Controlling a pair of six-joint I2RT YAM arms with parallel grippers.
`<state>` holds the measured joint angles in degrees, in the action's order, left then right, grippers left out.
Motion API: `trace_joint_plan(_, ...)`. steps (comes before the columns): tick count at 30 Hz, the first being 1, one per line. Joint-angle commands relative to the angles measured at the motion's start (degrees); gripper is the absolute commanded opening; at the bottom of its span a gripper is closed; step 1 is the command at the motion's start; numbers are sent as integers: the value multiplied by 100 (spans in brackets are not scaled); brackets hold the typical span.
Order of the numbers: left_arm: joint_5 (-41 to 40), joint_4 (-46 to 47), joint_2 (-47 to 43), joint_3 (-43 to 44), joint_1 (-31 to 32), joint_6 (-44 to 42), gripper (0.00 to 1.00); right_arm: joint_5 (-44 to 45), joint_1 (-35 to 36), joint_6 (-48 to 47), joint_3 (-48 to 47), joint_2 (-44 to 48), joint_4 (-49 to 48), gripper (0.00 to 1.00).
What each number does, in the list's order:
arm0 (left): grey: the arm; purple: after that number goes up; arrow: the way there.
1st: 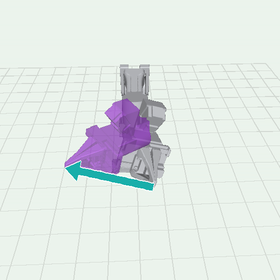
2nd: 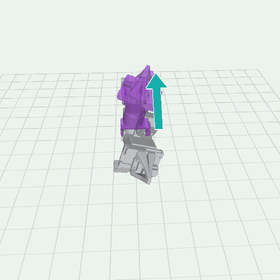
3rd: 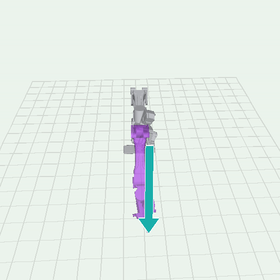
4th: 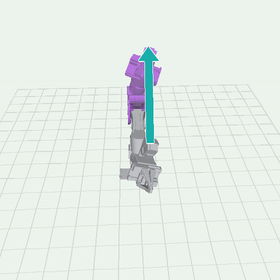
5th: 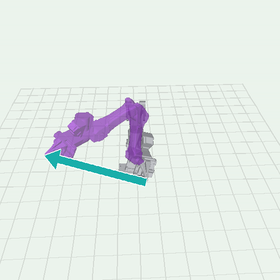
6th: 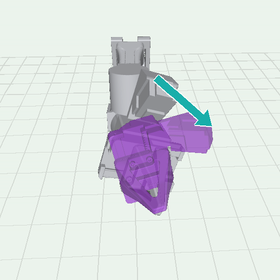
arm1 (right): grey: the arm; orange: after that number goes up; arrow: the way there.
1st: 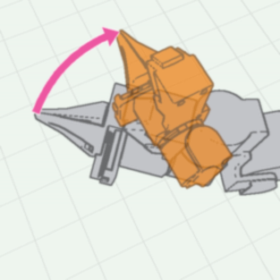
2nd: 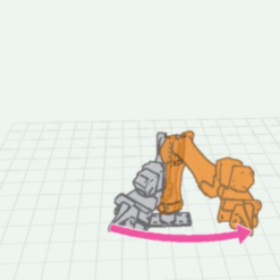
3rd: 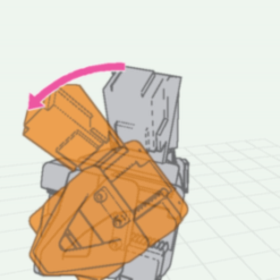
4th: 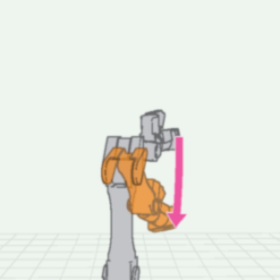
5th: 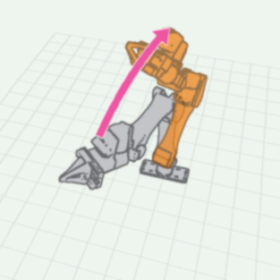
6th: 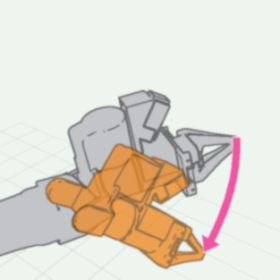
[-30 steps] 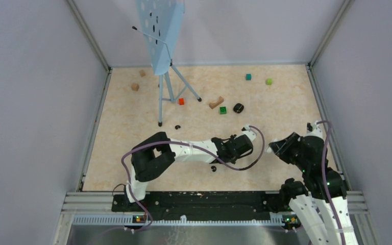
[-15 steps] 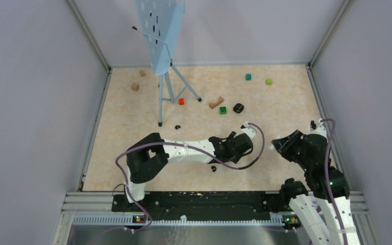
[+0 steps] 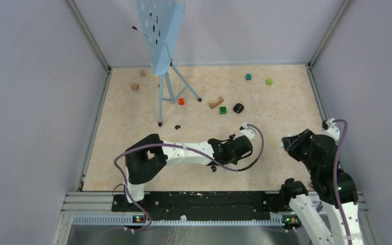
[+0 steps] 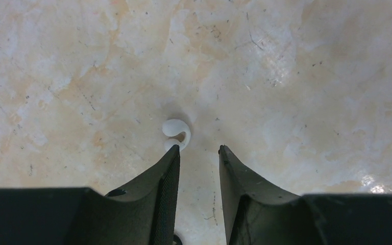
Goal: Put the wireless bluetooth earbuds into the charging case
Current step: Pick up the right earbud from the center of the board.
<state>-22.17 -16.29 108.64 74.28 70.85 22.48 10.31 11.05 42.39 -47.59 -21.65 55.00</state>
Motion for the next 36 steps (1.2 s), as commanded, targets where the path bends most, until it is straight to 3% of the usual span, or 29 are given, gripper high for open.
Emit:
trace_joint_plan(1, -175, 163, 101, -102, 17, 204, 39, 169, -44, -102, -178, 2, 34, 0)
trace_joint_plan(26, -366, 137, 496, 41, -138, 233, 37, -125, -43, 26, 23, 246, -139, 0)
trace_joint_plan(36, -570, 67, 422, 14, -199, 198, 30, -163, -50, -19, 61, 210, -204, 0)
